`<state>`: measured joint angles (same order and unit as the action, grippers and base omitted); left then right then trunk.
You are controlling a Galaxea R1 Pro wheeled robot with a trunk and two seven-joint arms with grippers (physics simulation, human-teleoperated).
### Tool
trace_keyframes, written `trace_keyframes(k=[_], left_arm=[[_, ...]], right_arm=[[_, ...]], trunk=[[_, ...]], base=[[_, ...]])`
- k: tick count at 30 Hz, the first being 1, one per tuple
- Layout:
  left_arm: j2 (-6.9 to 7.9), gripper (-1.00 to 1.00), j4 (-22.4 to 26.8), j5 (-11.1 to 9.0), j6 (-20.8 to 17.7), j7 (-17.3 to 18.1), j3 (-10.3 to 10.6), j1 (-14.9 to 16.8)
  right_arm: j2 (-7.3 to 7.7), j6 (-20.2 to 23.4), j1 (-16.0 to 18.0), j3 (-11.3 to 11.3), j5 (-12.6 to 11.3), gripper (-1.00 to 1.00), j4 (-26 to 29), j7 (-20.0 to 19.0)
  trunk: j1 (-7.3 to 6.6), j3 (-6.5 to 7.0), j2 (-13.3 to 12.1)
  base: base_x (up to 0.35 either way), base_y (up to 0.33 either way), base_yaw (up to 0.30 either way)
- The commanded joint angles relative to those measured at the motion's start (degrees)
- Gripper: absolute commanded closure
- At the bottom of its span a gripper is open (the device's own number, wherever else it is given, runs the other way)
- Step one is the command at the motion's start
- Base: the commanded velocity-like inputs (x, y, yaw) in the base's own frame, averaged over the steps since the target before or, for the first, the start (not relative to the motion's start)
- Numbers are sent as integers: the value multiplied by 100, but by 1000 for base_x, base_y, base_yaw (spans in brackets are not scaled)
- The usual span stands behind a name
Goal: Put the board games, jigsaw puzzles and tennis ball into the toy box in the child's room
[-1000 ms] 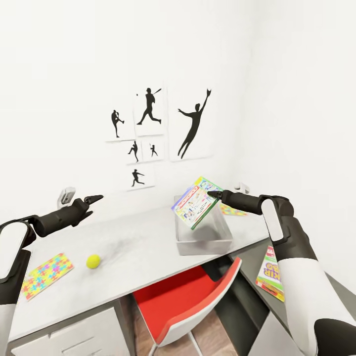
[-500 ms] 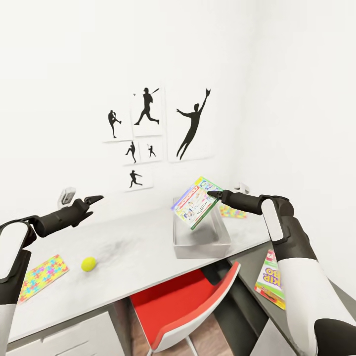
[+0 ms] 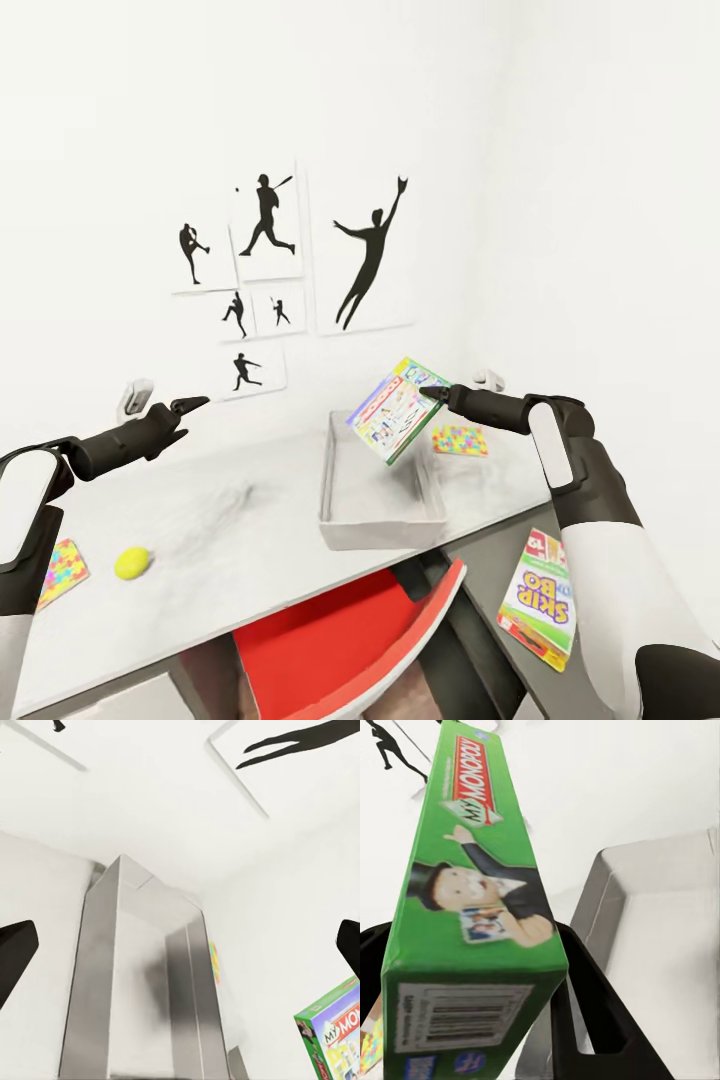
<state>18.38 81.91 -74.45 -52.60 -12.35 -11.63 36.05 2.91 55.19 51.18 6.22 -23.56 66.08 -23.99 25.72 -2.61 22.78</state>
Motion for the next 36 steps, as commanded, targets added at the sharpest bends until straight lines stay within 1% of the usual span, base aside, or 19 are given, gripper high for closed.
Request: trace_keyframes(k=[1,9,36], left_arm=[[-1,-100,4,-61,-22,-57,-3,7],[-1,-100,1,-61,-22,-57,2,7],[-1,-100,0,-61,-22,-57,3,7]], right_arm=[[-1,27,5,11,18,100,2,-47],[-1,27,-1,11,20,100,0,-45],[-1,23,-2,11,26,100,-7,-37]], trunk=[[6,-14,13],[6,-14,13],[6,-14,13]], base=[[156,-136,81],[77,-68,188],[7,-6,279]])
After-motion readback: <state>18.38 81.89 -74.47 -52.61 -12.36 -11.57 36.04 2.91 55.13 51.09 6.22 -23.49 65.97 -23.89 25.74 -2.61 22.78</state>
